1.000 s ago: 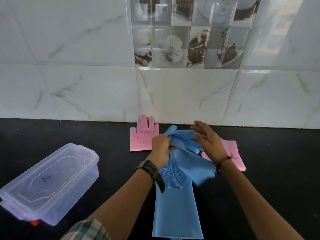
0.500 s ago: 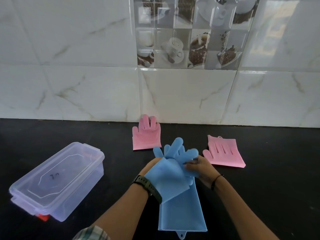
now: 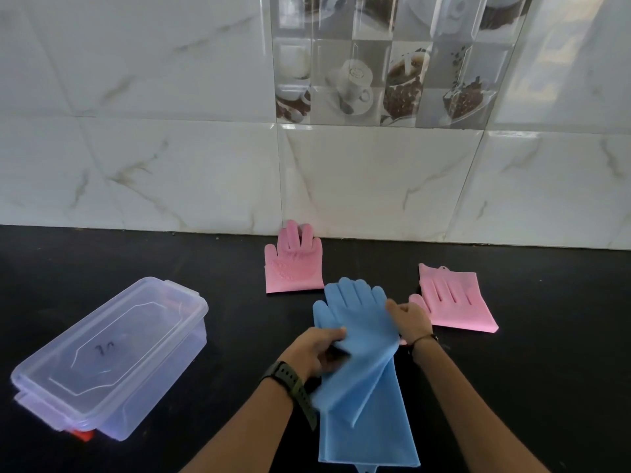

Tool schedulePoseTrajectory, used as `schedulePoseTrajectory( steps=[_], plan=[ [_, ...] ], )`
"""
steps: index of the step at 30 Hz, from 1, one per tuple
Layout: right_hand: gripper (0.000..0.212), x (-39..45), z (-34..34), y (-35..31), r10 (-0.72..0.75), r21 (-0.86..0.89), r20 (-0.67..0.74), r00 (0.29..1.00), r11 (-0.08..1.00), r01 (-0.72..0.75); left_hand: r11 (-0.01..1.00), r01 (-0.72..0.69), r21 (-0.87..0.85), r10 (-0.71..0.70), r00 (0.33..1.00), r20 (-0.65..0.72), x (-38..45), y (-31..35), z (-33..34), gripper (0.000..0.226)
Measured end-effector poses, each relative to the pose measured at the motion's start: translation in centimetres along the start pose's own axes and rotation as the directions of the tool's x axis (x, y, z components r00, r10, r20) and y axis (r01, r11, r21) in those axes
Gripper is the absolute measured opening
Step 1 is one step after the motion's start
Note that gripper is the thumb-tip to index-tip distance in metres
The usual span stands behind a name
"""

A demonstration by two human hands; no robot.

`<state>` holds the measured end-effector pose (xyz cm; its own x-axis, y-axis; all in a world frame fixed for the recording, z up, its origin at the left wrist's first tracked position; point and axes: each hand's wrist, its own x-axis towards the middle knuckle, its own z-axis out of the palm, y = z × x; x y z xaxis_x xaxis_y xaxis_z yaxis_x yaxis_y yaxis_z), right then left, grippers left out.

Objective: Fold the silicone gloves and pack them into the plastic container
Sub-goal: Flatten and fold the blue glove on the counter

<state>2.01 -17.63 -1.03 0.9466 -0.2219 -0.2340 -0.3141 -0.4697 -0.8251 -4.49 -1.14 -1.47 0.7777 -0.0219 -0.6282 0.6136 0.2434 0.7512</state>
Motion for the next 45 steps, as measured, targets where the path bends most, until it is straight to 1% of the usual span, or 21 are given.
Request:
schedulePoseTrajectory(
  steps=[3,5,8,11,13,15,17,18,20,21,23,24,26,28,29,32,34,37,40,43,45],
  plan=[
    [0.020,-1.1,0.3,1.6,-0.011,-0.086,0.065,0.998,0.996,0.017,1.000,-0.006,-0.012,0.006,1.000,-0.007,0.6,0.0,0.4,0.021],
    [0.018,-1.4,0.0,1.5,0.007,-0.123,0.133,0.991,0.992,0.009,0.999,-0.031,-0.016,0.031,0.999,-0.014,0.6,0.0,0.6,0.028],
    [0.030,-1.3,-0.1,1.0,-0.072,-0.179,0.046,0.996,0.981,0.079,0.980,-0.198,-0.007,0.197,0.979,-0.060,1.0,0.5,0.9,0.033],
    [0.016,-1.3,0.1,0.1,-0.126,-0.110,-0.010,0.992,0.986,0.124,0.961,-0.275,0.032,0.277,0.955,-0.106,0.6,2.0,1.0,0.030],
    [0.016,-1.3,0.4,-0.1,-0.028,0.006,0.057,0.998,1.000,0.028,0.976,-0.202,0.082,0.214,0.959,-0.186,0.3,2.5,0.6,0.029],
    [0.022,-1.5,0.9,0.4,0.069,0.041,0.143,0.987,0.996,-0.076,0.993,-0.090,0.076,0.106,0.960,-0.258,0.4,1.9,-0.2,0.025],
    [0.024,-1.8,1.1,1.1,0.113,0.000,0.157,0.981,0.993,-0.114,0.999,-0.028,-0.016,0.023,0.972,-0.232,-0.3,1.1,-0.4,0.009],
    [0.026,-1.9,0.9,1.2,0.120,-0.009,0.153,0.981,0.993,-0.120,0.997,-0.026,-0.067,0.010,0.976,-0.218,-0.5,0.9,-0.3,0.009],
    [0.026,-2.2,0.5,0.8,0.136,0.079,0.172,0.976,0.985,-0.152,0.990,-0.059,-0.132,0.034,0.982,-0.188,-0.7,1.2,0.0,0.025],
    [0.021,-2.4,0.2,0.4,0.169,0.211,0.208,0.963,0.954,-0.213,0.986,-0.079,-0.150,0.051,0.983,-0.178,-0.8,1.4,0.2,0.032],
    [0.015,-3.3,-0.6,-0.4,0.228,0.478,0.337,0.914,0.794,-0.374,0.981,-0.092,-0.171,0.063,0.984,-0.167,-0.8,1.7,0.4,0.042],
    [0.020,-3.9,-1.1,-0.6,0.231,0.532,0.404,0.885,0.728,-0.432,0.980,-0.086,-0.178,0.057,0.985,-0.163,-1.0,1.6,0.5,0.046],
    [0.021,-5.3,-2.1,-0.2,0.191,0.526,0.500,0.844,0.707,-0.472,0.981,-0.056,-0.187,0.027,0.987,-0.158,-1.2,0.9,0.2,0.050],
    [0.018,-6.7,-2.6,0.9,0.143,0.451,0.553,0.821,0.777,-0.439,0.979,-0.017,-0.205,-0.009,0.992,-0.125,-1.7,-0.2,-0.2,0.048],
    [0.025,-7.3,-2.8,1.5,0.139,0.389,0.565,0.813,0.824,-0.411,0.976,-0.008,-0.216,-0.013,0.995,-0.095,-2.1,-0.7,-0.3,0.044],
    [0.078,-8.5,-3.4,3.1,0.191,0.257,0.542,0.819,0.890,-0.377,0.976,-0.027,-0.215,0.025,1.000,-0.014,-3.0,-1.9,-0.7,0.034],
    [0.087,-9.0,-3.6,3.3,0.184,0.262,0.493,0.850,0.901,-0.347,0.979,-0.046,-0.199,0.054,0.998,0.035,-3.2,-2.4,-0.8,0.035],
    [0.081,-9.7,-3.4,3.6,0.137,0.265,0.425,0.895,0.926,-0.267,0.995,-0.057,-0.077,0.059,0.998,0.026,-3.8,-3.2,-0.8,0.051],
    [0.069,-11.3,-3.0,4.4,0.067,0.100,0.356,0.932,0.989,-0.109,0.987,-0.089,0.133,0.096,0.994,-0.047,-5.1,-4.5,-0.9,0.062],
    [0.058,-12.8,-2.6,5.6,-0.007,-0.005,0.333,0.943,1.000,0.009,0.905,-0.182,0.384,0.240,0.965,-0.109,-5.9,-5.9,-0.9,0.058],
    [0.051,-13.4,-2.5,6.3,-0.051,-0.031,0.311,0.949,0.997,0.064,0.848,-0.228,0.478,0.350,0.919,-0.182,-6.3,-6.4,-0.7,0.049]
  ],
)
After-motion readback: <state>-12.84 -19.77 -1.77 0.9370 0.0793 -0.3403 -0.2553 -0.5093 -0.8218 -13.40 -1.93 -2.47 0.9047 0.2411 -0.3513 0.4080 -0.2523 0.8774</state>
